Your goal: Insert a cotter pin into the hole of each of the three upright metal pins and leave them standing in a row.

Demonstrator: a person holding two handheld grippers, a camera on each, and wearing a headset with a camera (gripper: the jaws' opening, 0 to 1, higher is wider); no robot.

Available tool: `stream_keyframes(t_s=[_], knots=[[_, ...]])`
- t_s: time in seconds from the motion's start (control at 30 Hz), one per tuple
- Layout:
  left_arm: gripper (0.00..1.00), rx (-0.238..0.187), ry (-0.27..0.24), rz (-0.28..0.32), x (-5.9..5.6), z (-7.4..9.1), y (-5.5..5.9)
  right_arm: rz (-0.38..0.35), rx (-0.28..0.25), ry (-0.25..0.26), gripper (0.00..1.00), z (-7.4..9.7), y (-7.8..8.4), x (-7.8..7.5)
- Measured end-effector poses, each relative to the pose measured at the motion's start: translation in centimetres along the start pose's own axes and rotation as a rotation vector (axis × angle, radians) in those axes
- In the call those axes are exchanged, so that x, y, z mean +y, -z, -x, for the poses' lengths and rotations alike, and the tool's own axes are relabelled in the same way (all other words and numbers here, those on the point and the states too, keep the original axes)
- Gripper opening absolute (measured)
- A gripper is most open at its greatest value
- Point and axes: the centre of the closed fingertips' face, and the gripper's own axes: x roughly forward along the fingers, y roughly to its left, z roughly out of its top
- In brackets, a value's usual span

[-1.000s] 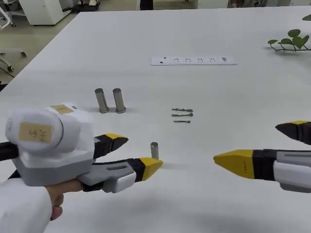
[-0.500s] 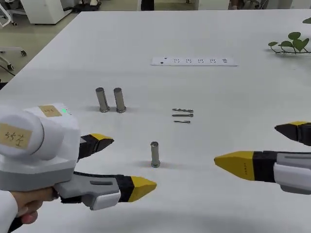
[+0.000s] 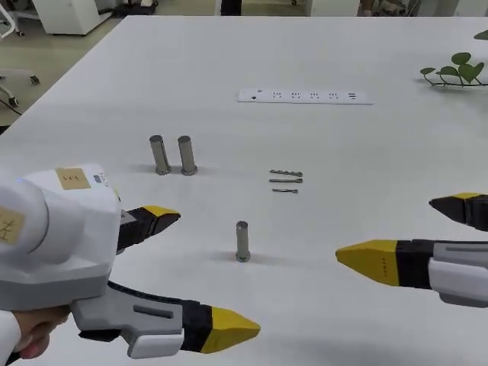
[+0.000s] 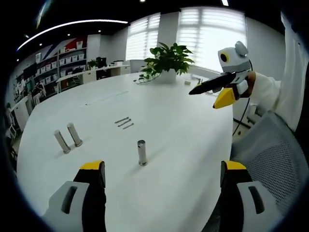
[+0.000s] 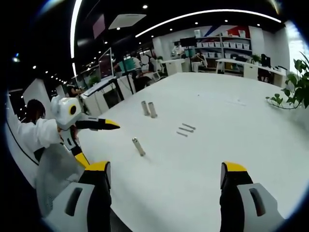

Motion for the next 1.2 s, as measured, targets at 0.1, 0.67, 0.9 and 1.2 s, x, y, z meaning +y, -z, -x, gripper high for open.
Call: stream_keyframes(t_s=[0.1, 0.67, 0.9, 1.2], knots=[[0.99, -0.024, 0.032, 0.016, -0.5, 0.4, -0.4, 0.011, 0.010, -0.002, 0.92, -0.1, 0.1, -0.1], [0.99, -0.077, 0.100, 0.003, -1.5, 1.8, -1.6, 0.089, 0.043, 0.001, 0.90, -1.0, -1.2, -1.2], [0.99, -0.088, 0.118, -0.013, -2.0, 2.0, -1.5, 0.160, 0.056, -0.015, 0.87, -1.8, -2.7, -2.0], [0.99, -0.082, 0.128, 0.011, -2.1, 2.0, -1.5, 0.294, 0.121, -0.019, 0.70, -3.1, -4.1, -3.6]])
